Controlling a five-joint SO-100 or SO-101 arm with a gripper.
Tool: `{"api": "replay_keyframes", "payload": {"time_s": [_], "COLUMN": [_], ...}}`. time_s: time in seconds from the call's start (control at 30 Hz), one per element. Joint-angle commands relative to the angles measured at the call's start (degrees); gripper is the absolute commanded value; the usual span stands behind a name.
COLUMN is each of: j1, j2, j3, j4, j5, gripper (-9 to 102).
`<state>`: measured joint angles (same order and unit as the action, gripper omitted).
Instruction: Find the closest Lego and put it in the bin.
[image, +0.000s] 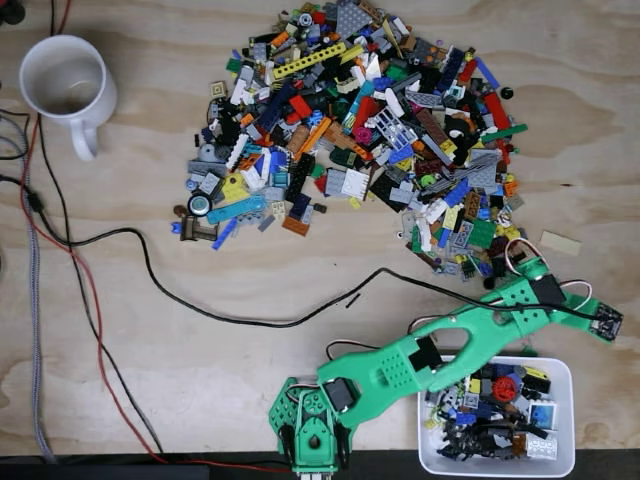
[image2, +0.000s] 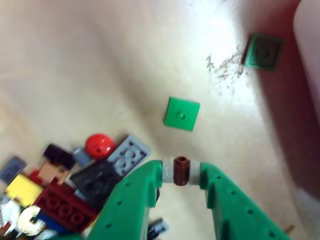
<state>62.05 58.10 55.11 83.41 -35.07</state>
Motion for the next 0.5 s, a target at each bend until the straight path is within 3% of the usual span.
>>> {"api": "replay_keyframes", "payload": {"time_s": [0.0, 0.23, 0.47], "j1": [0.18, 10.81, 22.76], "j2": [10.9, 24.43, 37.27], "j3": [-13.36, -6.59, 13.54], "j4": [9.14, 15.82, 11.43], "j5": [-0.7, -6.68, -17.93], "gripper": [6, 7, 7]}}
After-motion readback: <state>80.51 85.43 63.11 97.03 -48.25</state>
